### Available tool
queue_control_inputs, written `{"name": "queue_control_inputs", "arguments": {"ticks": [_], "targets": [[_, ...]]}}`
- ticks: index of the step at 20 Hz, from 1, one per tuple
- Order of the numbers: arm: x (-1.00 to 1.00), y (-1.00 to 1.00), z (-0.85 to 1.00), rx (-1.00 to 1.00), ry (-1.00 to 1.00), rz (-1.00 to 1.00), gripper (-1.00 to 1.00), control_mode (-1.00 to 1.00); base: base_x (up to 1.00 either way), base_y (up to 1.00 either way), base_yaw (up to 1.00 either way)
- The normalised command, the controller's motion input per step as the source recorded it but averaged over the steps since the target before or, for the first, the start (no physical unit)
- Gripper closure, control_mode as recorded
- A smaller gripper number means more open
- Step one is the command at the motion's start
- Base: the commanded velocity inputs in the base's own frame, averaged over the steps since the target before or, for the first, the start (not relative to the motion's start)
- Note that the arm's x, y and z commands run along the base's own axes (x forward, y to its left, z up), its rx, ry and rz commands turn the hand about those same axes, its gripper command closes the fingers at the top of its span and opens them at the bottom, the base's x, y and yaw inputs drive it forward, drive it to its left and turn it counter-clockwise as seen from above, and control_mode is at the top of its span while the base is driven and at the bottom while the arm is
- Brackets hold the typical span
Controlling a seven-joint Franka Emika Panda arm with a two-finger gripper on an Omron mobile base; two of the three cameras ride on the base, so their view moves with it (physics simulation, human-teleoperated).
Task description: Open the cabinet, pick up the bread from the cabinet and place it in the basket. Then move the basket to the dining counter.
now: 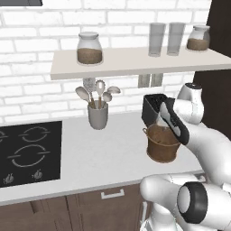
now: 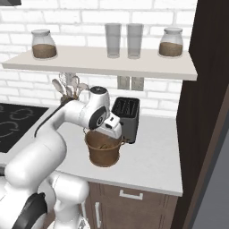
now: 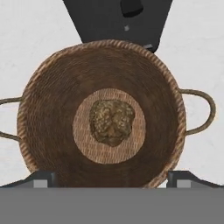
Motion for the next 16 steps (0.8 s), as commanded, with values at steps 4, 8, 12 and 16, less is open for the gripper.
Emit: {"name": "queue_control_inputs", "arguments": {"ticks": [4, 8, 12, 16], "targets": [[-0.56, -0.40, 0.06, 0.00, 0.00, -0.32, -1.00, -1.00, 0.00, 0.00, 0.00], [-0.53, -0.58, -0.08, 0.00, 0.00, -0.26, -1.00, -1.00, 0.00, 0.00, 0.00], [-0.09, -0.09, -0.12, 0.00, 0.00, -0.04, -1.00, -1.00, 0.00, 0.00, 0.00], [0.16, 0.10, -0.01, 0.00, 0.00, 0.00, -1.00, -1.00, 0.00, 0.00, 0.00]]}}
